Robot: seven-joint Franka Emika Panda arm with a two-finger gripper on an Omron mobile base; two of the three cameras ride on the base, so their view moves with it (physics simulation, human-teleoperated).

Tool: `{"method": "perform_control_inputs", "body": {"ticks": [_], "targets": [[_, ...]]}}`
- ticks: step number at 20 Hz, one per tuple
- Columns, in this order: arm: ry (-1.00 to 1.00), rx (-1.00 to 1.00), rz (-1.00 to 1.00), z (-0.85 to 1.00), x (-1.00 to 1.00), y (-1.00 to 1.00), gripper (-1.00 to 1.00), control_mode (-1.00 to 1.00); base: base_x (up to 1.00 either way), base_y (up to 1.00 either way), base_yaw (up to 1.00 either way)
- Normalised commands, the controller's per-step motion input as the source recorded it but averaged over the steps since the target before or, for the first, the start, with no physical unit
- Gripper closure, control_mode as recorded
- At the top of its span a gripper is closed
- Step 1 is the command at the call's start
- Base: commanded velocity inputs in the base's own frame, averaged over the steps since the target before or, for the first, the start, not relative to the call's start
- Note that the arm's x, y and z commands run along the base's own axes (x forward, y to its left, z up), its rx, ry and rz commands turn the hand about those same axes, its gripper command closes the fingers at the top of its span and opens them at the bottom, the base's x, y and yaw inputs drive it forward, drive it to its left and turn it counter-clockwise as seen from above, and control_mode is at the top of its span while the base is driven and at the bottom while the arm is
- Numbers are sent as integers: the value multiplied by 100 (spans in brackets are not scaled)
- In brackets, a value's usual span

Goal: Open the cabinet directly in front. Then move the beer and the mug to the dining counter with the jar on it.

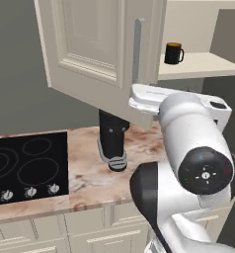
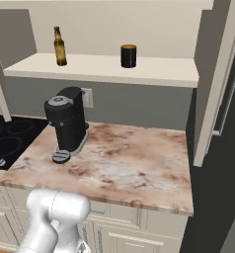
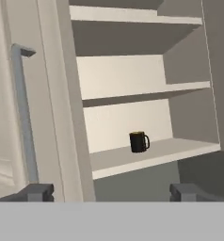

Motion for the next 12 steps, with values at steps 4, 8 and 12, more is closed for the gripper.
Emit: {"method": "perform_control_inputs", "body": {"ticks": [4,8,12], "targets": [[3,18,34,0,20,-100,-100,-100,0,0,0],[1,11,37,0,20,-89,-100,-100,0,0,0],[5,10,29,0,48,-44,-100,-100,0,0,0]]}}
